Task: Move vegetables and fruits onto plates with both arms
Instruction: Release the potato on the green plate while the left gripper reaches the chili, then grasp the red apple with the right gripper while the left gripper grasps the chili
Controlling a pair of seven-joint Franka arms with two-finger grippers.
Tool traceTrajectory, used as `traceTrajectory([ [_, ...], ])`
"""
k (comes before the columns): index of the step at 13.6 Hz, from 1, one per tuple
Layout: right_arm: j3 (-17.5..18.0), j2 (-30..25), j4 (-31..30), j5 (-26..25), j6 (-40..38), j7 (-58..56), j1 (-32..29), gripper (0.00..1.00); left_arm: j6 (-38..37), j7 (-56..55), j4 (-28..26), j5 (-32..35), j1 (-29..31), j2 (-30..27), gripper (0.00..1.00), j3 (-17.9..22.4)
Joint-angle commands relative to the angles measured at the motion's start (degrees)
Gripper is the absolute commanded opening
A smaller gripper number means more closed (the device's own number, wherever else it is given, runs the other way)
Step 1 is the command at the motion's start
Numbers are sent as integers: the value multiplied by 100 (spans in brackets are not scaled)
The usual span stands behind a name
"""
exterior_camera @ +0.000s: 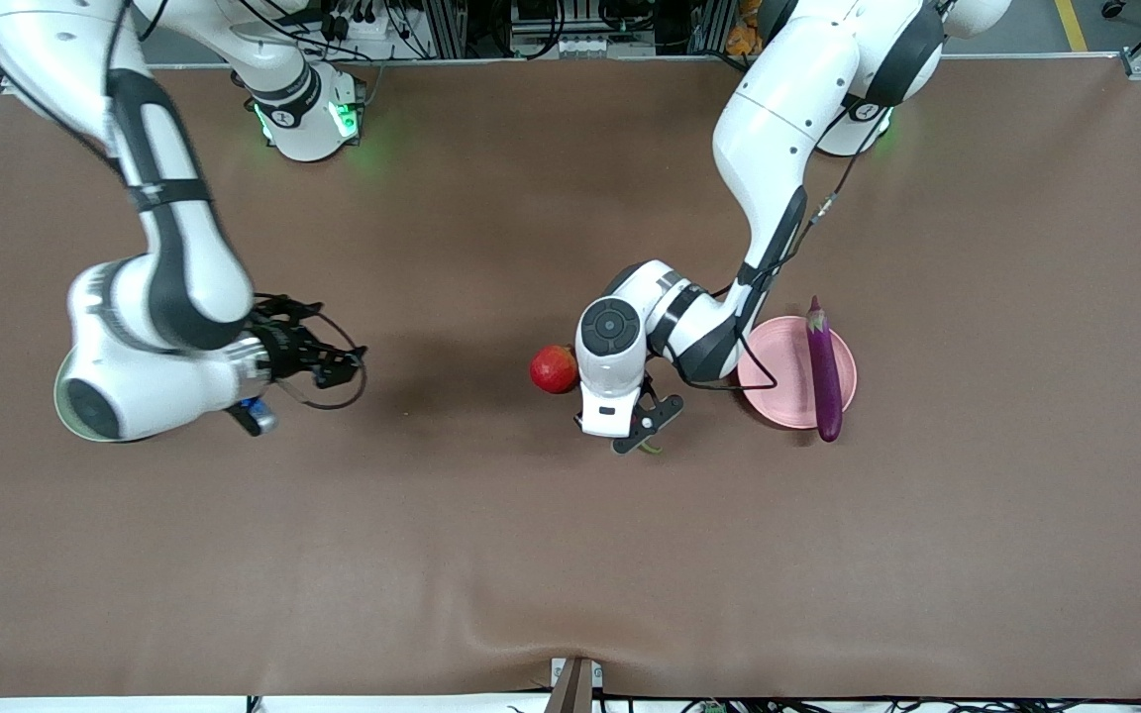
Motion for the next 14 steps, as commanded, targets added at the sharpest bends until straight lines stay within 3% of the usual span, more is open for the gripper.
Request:
traceTrajectory([
  [1, -55, -230, -361, 89, 486, 618, 344, 100, -34, 22, 50, -79, 24, -59, 0, 86],
  [5, -55, -169, -414, 263, 1102, 1120, 793, 100, -139, 284, 50, -79, 67, -287, 0, 306],
  [10, -55, -46, -652, 730, 2420, 1717, 1442, 100, -1070, 978, -29, -114, 366, -867, 0, 280],
  [12, -55, 164, -643, 765, 3034, 2112, 1750, 100, -1692, 1312, -152, -184, 419, -1122, 0, 280],
  [14, -55, 436, -617, 765, 3737, 2666, 2119, 100, -2081, 1742, -693, -272, 533, -1630, 0, 271],
])
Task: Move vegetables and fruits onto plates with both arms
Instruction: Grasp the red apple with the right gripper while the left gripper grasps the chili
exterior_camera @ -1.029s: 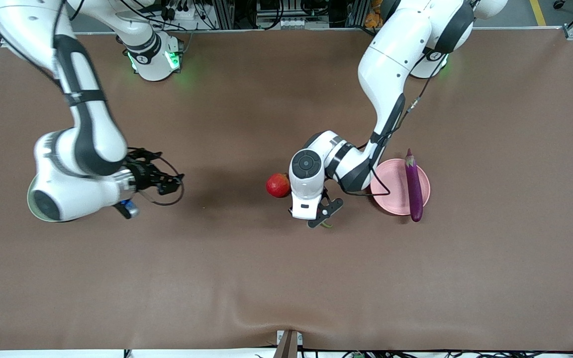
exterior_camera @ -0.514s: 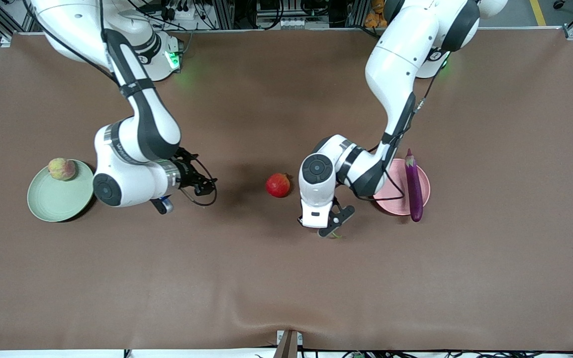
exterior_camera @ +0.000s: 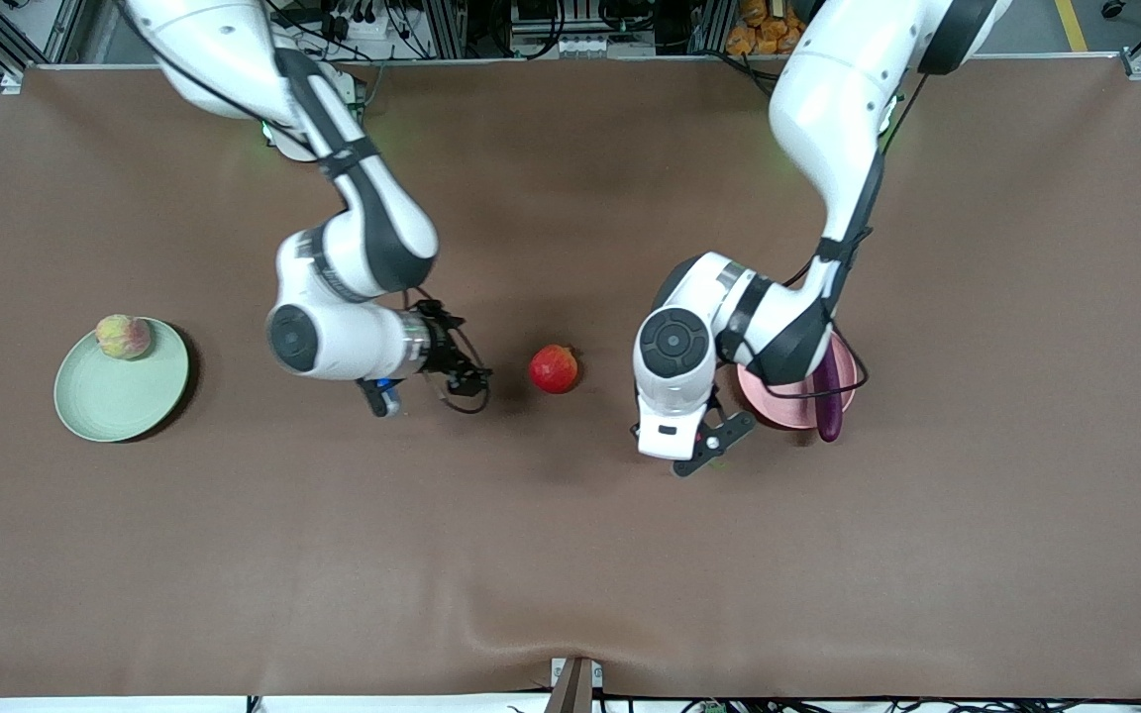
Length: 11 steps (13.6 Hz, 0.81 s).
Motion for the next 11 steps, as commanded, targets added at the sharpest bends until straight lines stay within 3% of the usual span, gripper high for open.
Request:
traceTrajectory([
  [1, -62, 344, 28, 108, 758, 486, 425, 100, -191, 715, -1288, -143, 123, -1026, 0, -18],
  [5, -62, 836, 326, 467, 1602, 855, 777, 100, -138, 1848, -2944, -126, 412, -2074, 0, -9],
  [11, -62, 1100, 450, 451, 1798, 971, 1050, 100, 344, 3608, -3333, 181, 729, -2269, 0, 8],
])
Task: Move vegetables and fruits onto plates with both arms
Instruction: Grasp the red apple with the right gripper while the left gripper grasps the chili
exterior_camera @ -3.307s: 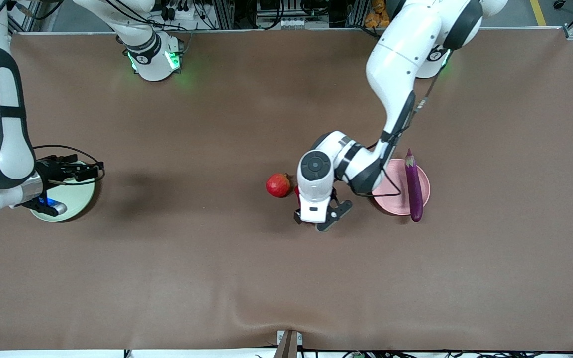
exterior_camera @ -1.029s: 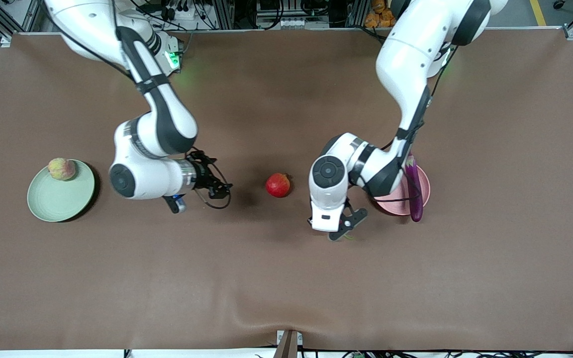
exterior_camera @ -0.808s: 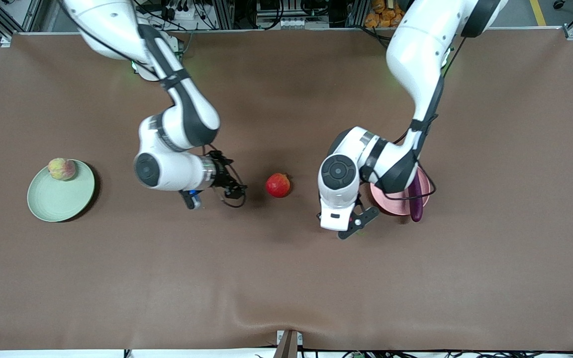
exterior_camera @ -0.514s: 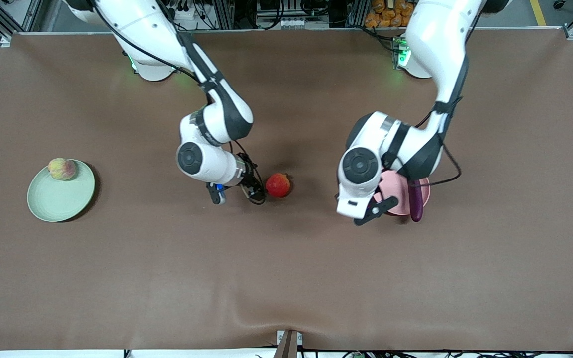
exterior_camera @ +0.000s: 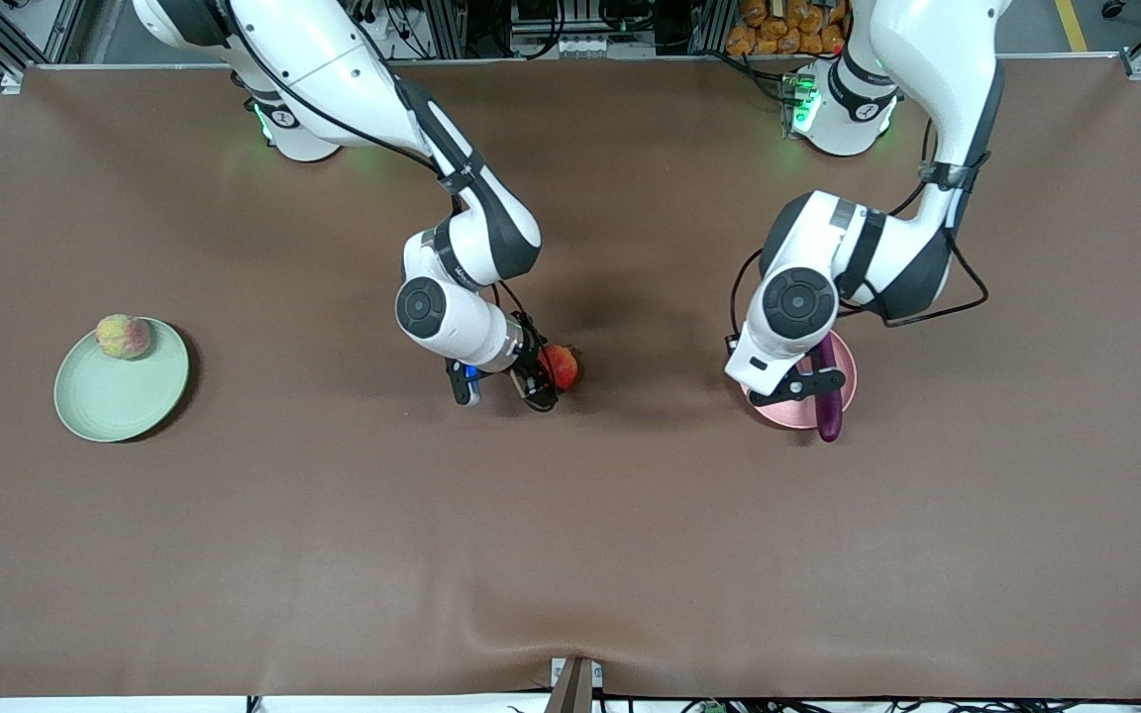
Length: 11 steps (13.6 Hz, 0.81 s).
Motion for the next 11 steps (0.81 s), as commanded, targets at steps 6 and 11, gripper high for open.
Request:
traceTrajectory([
  [6, -95, 53, 83, -44, -184, -20, 96, 0, 2510, 711, -1038, 410, 270, -285, 0, -7],
  [11, -147, -579, 74, -798, -2571, -905, -676, 0, 3137, 711, -1460, 420, 359, -223, 0, -7],
])
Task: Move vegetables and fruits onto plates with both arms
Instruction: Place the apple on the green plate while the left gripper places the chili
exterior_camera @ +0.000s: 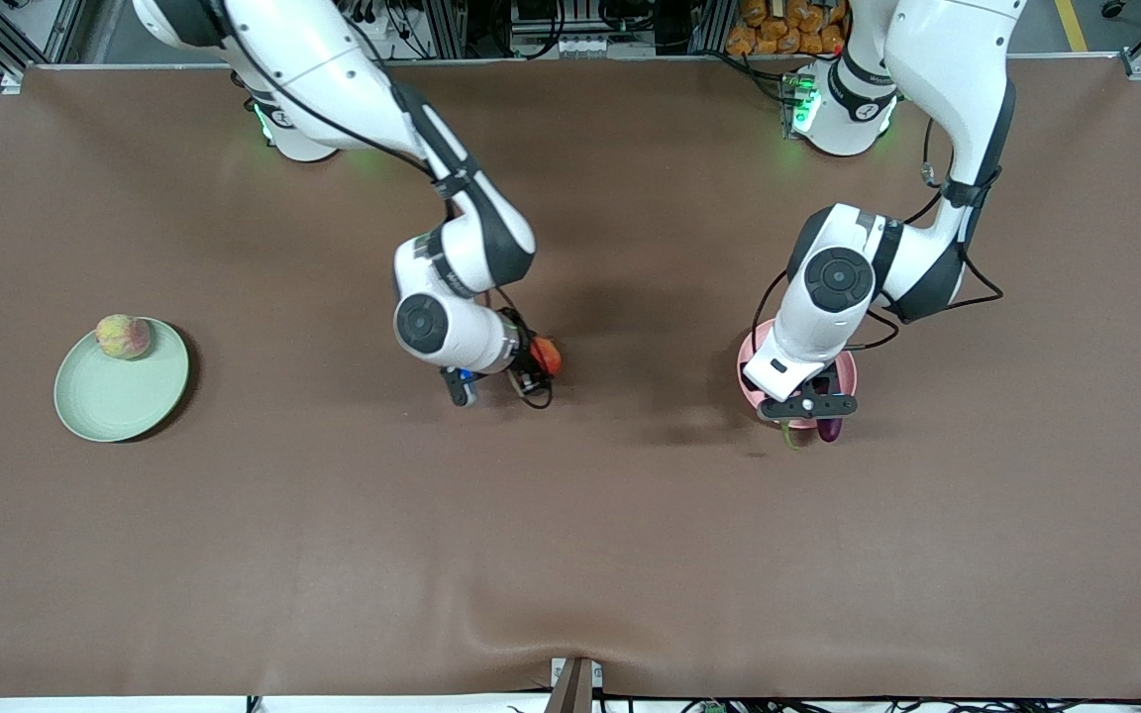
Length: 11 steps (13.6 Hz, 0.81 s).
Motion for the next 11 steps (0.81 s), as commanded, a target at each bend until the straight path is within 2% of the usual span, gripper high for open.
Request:
traceTrajectory([
  [1, -7, -575, -123, -441, -1518, -897, -671, 0, 210, 59, -368, 114, 43, -182, 0, -17],
  [3, -43, -873, -341, -713, -2259, -1592, -1128, 0, 315, 59, -439, 114, 52, -147, 0, -17],
  [5, -52, -1224, -806, -1265, -2516, -2426, -1585, 0, 403, 68, -527, 114, 78, -147, 0, -17],
  [6, -52, -1391, -1017, -1486, -2578, -2926, -1866, 0, 421, 68, -554, 114, 96, -147, 8, -17],
  [7, -52, -1506, -1159, -1610, -2692, -3505, -2225, 0, 456, 94, -554, 114, 191, -130, 47, -25],
  [8, -52, -1534, -1169, -1716, -2902, -4198, -2655, 0, 508, 208, -554, 131, 245, -112, 99, -25],
  [11, -60, -1551, -1020, -2251, -3211, -6422, -3851, 0, 544, 341, -607, 131, 254, -138, 100, -25],
])
